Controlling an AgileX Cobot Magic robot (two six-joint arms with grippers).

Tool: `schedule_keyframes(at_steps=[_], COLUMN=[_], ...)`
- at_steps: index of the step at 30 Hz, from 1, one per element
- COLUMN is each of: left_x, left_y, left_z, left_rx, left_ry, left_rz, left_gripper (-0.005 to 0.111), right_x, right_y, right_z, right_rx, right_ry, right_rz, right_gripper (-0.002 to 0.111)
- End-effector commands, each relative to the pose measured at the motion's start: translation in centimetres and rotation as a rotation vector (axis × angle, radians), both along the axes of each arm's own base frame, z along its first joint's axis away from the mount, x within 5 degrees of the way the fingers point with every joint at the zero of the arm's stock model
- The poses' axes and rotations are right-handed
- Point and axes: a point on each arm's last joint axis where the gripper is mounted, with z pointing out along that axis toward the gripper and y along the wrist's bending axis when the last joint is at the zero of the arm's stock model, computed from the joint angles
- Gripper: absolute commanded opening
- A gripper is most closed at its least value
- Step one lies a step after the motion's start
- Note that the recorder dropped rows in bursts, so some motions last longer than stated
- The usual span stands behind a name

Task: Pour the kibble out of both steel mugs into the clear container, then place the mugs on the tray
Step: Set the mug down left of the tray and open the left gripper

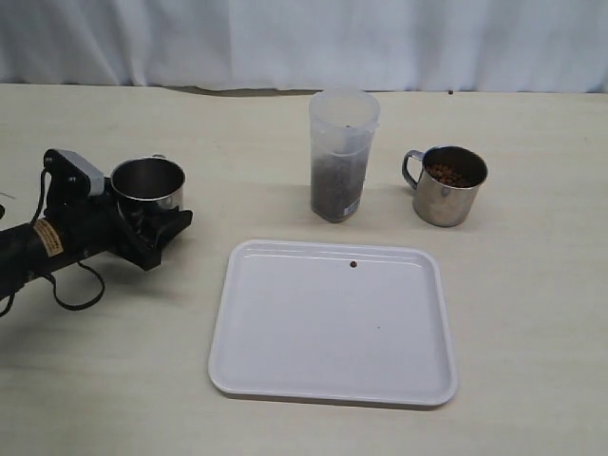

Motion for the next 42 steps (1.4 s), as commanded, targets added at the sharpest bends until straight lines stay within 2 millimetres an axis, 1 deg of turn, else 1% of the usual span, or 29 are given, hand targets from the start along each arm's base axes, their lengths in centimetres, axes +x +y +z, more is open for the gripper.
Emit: schedule_keyframes(at_steps=[1, 3, 5, 12, 15, 18, 22, 24, 26, 29, 30, 31, 32, 33, 34, 36, 42], left_x=[0.1, 0.0, 0.0, 0.0, -0.1, -0.1, -0.9, -1.3, -1.6, -2.7, -3.2, -3.6, -3.9, -4.0, -4.4, -4.6, -4.9], left_y=[-0.1, -0.1, 0.0, 0.1, 0.0, 0.0, -0.2, -0.3, -0.2, 0.7, 1.4, 1.8, 2.4, 2.5, 2.6, 2.6, 2.3], left_z=[0.0, -0.3, -0.5, -0.7, -0.6, -0.6, -0.3, -0.2, 0.6, 2.1, 2.6, 2.9, 3.7, 4.4, 4.8, 5.4, 7.9], left_rx=[-0.013, 0.006, 0.02, 0.037, 0.037, 0.037, -0.015, -0.008, -0.003, 0.04, 0.042, 0.039, 0.024, -0.026, -0.053, -0.047, -0.111], left_ry=[-0.001, 0.018, 0.033, 0.051, 0.046, 0.046, 0.024, 0.031, 0.015, 0.01, 0.005, 0.008, -0.02, -0.036, -0.03, -0.045, -0.037], left_rz=[-0.016, -0.013, -0.01, -0.008, -0.021, -0.021, -0.029, -0.047, -0.063, -0.101, -0.094, -0.089, -0.089, -0.082, -0.095, -0.13, -0.141], left_gripper=[0.044, 0.055, 0.063, 0.076, 0.079, 0.079, 0.078, 0.078, 0.078, 0.078, 0.078, 0.078, 0.078, 0.078, 0.078, 0.078, 0.077], right_x=[0.0, 0.0, 0.0, 0.0, 0.0, 0.0, 0.0, 0.0, 0.0, 0.0, 0.0, 0.0, 0.0, 0.0, 0.0, 0.0, 0.0], right_y=[0.0, 0.0, 0.0, 0.0, 0.0, 0.0, 0.0, 0.0, 0.0, 0.0, 0.0, 0.0, 0.0, 0.0, 0.0, 0.0, 0.0], right_z=[-0.1, -0.1, -0.1, -0.1, -0.1, -0.1, -0.1, -0.1, -0.1, -0.1, -0.1, -0.1, -0.1, -0.1, -0.1, -0.1, -0.1], right_rx=[-0.004, -0.004, -0.004, -0.004, -0.004, -0.004, -0.004, -0.004, -0.004, -0.004, -0.004, -0.004, -0.004, -0.004, -0.004, -0.004, -0.004], right_ry=[0.0, 0.0, 0.0, 0.0, 0.0, 0.0, 0.0, 0.0, 0.0, 0.0, 0.0, 0.0, 0.0, 0.0, 0.0, 0.0, 0.0], right_rz=[-0.007, -0.007, -0.007, -0.007, -0.007, -0.007, -0.007, -0.007, -0.007, -0.007, -0.007, -0.007, -0.007, -0.007, -0.007, -0.007, -0.007], right_gripper=[0.005, 0.005, 0.005, 0.005, 0.005, 0.005, 0.005, 0.005, 0.005, 0.005, 0.005, 0.005, 0.005, 0.005, 0.005, 0.005, 0.005])
